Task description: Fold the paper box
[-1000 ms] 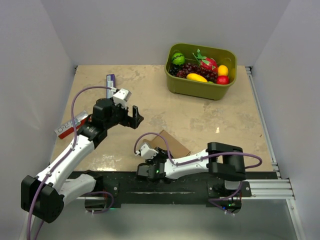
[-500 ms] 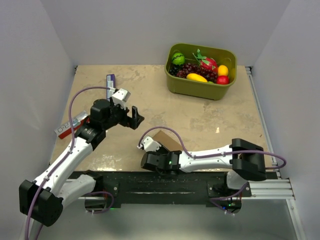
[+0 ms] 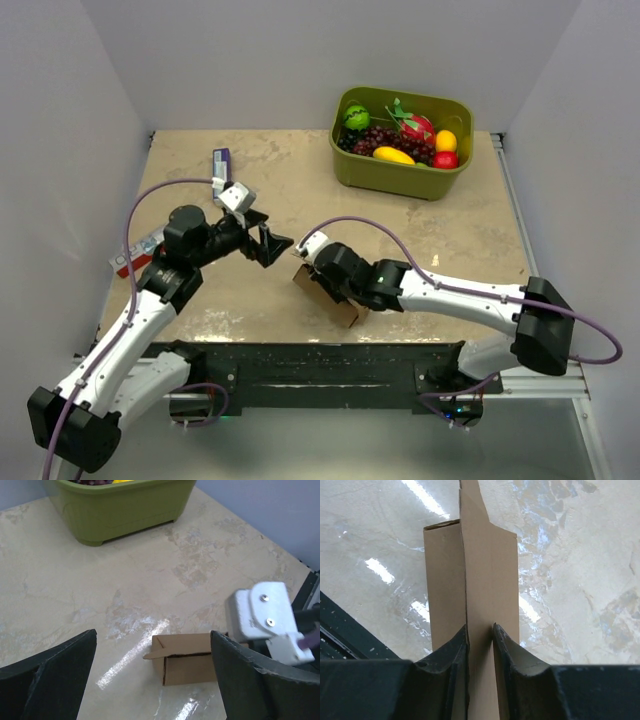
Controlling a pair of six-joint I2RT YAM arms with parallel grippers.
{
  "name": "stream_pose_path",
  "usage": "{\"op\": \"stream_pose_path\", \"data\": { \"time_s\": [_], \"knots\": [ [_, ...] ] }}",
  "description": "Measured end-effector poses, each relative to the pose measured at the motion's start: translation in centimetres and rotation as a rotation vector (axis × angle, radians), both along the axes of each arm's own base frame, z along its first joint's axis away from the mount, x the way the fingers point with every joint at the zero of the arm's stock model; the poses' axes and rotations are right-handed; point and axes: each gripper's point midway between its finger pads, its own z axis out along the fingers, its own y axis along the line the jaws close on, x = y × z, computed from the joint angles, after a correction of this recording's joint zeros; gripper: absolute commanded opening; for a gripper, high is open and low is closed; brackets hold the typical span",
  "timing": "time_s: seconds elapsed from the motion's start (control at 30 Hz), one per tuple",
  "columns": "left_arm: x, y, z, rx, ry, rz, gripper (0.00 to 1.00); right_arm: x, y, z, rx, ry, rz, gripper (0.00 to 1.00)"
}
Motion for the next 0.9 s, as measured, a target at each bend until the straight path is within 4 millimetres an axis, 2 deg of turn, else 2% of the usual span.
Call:
{"op": "stream_pose_path", "data": {
  "time_s": [0.07,0.13,0.33,0.43,0.53,0.63,0.77,0.9],
  "knots": [
    [-0.6,-0.5,0.1,-0.011,-0.012,-0.048,1.0,0.2,0.1,0.1,0.025,0.038,0.043,0.26],
    [-1.0,-0.9,-0.2,-0.014,-0.014,-0.085,1.0,1.3,-0.2,0.2,0.047,0.059,0.047,0.26],
    [-1.4,-1.9,-2.3,0.008,0.034,-0.171,0.99,2.9,-0.9,0.0,0.087,0.102,0.074,0.3],
    [-1.0,-2.0,-3.8,0.032,0.07,-0.172,0.97,3.5,-1.4,-0.2,0.093,0.113,0.079,0.4],
    [-0.7,-2.2,-5.0,0.045,0.111,-0.171,0.95,3.8,-1.8,-0.4,0.099,0.124,0.088,0.61],
    [-0.3,-2.3,-6.6,0.062,0.161,-0.17,0.94,3.9,-1.7,-0.3,0.111,0.128,0.095,0.76],
    [-0.1,-2.4,-8.7,0.09,0.232,-0.158,0.92,3.6,-1.4,0.1,0.129,0.134,0.117,0.88],
    [-0.2,-2.7,-9.6,0.105,0.26,-0.163,0.88,3.4,-1.2,0.4,0.142,0.135,0.13,0.95]
  ]
}}
